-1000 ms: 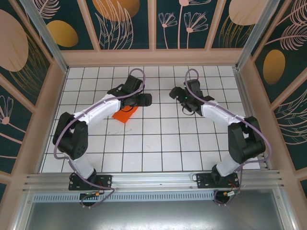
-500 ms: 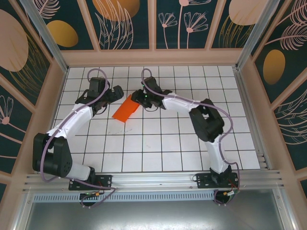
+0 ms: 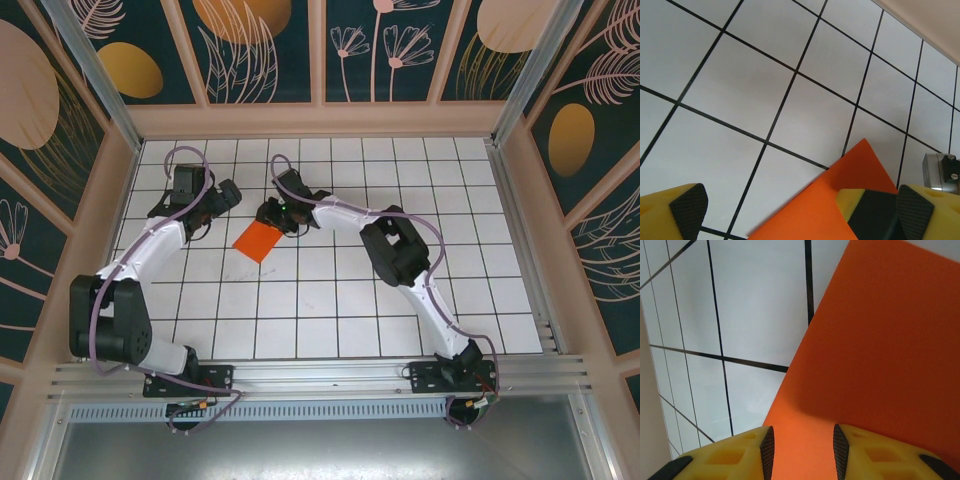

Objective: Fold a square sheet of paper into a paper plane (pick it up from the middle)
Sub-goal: Move the paper to the center of the table, then rotate the paper at the center of the table.

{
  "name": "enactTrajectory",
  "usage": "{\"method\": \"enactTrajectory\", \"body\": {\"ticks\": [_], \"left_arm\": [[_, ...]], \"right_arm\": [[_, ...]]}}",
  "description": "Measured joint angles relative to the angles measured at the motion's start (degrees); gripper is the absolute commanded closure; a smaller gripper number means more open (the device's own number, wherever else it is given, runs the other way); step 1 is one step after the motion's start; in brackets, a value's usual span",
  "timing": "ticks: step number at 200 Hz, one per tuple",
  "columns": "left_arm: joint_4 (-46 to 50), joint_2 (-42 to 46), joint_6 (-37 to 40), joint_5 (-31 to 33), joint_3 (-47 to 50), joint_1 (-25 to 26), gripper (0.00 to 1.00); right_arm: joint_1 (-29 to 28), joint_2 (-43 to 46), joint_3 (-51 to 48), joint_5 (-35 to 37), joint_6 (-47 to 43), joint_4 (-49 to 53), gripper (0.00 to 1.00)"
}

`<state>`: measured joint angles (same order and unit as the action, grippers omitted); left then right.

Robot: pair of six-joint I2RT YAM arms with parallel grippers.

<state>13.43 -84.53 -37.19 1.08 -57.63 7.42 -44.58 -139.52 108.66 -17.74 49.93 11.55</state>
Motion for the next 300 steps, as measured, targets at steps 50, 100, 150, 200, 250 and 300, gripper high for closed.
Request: {"method": "enactTrajectory", "body": {"ticks": [50, 100, 150, 200, 250, 300], "left_arm": [[-0.59, -1.99, -0.02, -3.82, 0.00, 0.00, 0.01], [-4.44, -3.13, -0.13, -11.61, 0.55, 0.02, 0.02], [-9.46, -4.28, -1.25, -21.18, 4.13, 0.02, 0.07], [-14.88, -6.86, -1.68, -30.27, 3.63, 4.83, 0.31], [-16.41, -20.06, -0.66, -35.95, -7.96, 14.12, 0.59], [-15.89, -33.00, -2.38, -36.15, -19.63, 20.41, 0.67]], "right_arm": [[0.70, 3.61, -4.52, 0.24, -15.28, 4.42, 0.57], [7.30, 15.91, -21.33, -0.24, -41.57, 10.05, 0.52], [11.98, 20.74, -24.11, -0.59, -53.83, 16.48, 0.45], [12.41, 39.58, -35.89, -0.39, -37.94, 7.30, 0.37], [13.42, 53.05, -50.47, 7.67, -19.32, 0.70, 0.31], [16.50, 57.59, -57.11, 12.66, -9.49, 0.66, 0.21]]}}
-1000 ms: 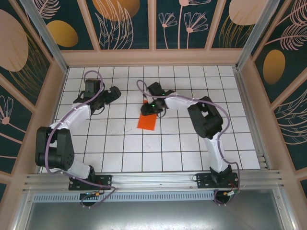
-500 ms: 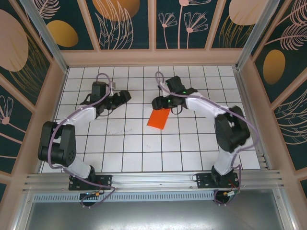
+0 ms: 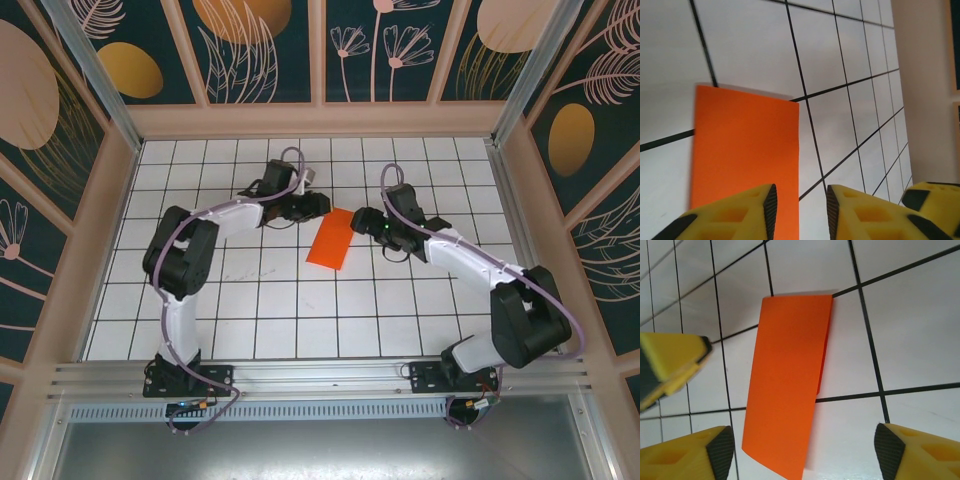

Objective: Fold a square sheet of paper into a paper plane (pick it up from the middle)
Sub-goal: Rotate the paper at the center of the table.

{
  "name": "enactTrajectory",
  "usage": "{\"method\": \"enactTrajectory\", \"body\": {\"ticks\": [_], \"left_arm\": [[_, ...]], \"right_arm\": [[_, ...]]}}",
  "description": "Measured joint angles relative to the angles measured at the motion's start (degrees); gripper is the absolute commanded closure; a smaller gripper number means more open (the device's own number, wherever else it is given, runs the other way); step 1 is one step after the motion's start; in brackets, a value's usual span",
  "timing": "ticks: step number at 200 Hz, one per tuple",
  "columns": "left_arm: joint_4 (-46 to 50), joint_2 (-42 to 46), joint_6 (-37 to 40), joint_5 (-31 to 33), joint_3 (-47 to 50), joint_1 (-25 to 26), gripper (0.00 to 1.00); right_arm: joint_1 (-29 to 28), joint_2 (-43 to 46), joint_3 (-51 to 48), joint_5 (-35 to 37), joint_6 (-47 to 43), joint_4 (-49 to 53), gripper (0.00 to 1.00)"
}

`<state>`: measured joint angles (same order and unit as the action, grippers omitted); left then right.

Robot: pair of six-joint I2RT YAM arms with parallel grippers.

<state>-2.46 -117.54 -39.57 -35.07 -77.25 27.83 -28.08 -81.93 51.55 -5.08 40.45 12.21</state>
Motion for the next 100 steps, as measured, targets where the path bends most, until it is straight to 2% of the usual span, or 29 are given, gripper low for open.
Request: {"method": "enactTrajectory", "body": {"ticks": [52, 100], "left_arm": [[5.81, -10.19, -0.11, 3.21, -11.19, 2.08, 0.69], [10.80, -12.20, 0.37, 7.87, -12.46, 2.08, 0.71]], "right_arm": [[0.35, -0.48, -0.39, -0.22, 4.55, -1.31, 0.22], [0.33, -3.26, -0.39, -2.40, 7.19, -1.77, 0.23]]}}
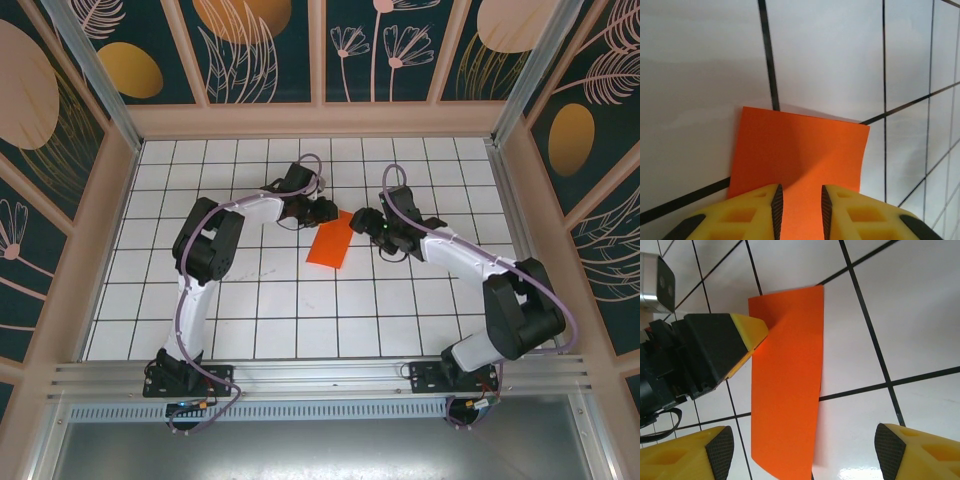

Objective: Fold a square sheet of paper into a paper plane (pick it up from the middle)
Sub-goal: Rotate the paper at the center of the table, then third fold the triangle at the center of the table.

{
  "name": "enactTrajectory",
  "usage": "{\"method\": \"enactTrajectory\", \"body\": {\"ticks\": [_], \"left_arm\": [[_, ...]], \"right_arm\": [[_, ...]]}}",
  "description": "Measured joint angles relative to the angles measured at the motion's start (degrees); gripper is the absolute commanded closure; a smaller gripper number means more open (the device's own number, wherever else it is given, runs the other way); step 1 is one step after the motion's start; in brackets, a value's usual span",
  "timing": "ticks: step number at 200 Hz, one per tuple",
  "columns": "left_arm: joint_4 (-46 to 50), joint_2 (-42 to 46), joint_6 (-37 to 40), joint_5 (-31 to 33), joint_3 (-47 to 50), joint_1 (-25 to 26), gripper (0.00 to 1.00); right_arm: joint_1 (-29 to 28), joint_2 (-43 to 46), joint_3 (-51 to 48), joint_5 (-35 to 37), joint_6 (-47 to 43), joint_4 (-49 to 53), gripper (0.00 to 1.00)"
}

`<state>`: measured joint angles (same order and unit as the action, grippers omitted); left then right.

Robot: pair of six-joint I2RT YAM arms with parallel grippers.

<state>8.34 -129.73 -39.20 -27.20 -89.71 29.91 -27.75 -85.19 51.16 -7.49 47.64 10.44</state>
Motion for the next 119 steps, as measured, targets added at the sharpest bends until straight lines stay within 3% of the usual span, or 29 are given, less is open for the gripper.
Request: {"method": "enactTrajectory", "body": {"ticks": [44, 119], "left_arm": [[-1.05, 2.38, -0.26, 5.18, 3.61, 0.39, 0.73], [-4.94, 11.78, -7.02, 14.23, 17.51, 0.37, 0.74]], "right_arm": [[-2.23, -0.15, -0.52, -2.49, 3.85, -0.46, 0.25], [-10.40, -4.11, -6.54, -8.24, 14.84, -8.79, 0.42]]}}
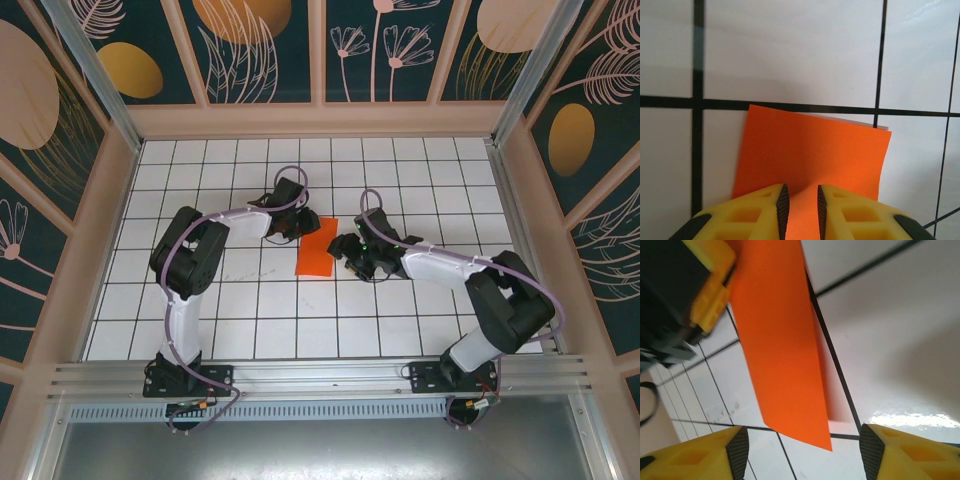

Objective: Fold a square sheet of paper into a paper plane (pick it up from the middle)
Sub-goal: Third fold the triangle at the center of the table.

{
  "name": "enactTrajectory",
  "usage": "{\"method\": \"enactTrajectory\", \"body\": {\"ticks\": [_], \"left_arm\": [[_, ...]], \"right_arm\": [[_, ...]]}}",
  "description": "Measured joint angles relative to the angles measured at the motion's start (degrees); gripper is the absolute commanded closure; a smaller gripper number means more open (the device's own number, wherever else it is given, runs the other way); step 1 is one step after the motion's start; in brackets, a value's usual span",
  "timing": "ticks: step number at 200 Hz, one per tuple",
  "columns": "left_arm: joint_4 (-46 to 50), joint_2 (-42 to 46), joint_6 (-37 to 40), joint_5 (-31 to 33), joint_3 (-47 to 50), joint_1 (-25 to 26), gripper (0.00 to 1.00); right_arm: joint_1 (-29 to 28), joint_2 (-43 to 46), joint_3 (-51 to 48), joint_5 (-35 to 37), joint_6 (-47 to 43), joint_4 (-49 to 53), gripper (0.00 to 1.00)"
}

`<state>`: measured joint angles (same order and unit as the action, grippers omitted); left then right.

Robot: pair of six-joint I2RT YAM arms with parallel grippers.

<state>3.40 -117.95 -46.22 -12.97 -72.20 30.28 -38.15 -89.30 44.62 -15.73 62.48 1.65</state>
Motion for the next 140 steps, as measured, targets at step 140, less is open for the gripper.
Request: {"method": "enactTrajectory", "body": {"ticks": [140], "left_arm": [[-1.44, 0.37, -2.14, 0.15, 1.03, -0.07, 0.74]], "right_arm": [[-2.08, -6.45, -0.55, -4.98, 4.44, -9.44, 0.63]]}}
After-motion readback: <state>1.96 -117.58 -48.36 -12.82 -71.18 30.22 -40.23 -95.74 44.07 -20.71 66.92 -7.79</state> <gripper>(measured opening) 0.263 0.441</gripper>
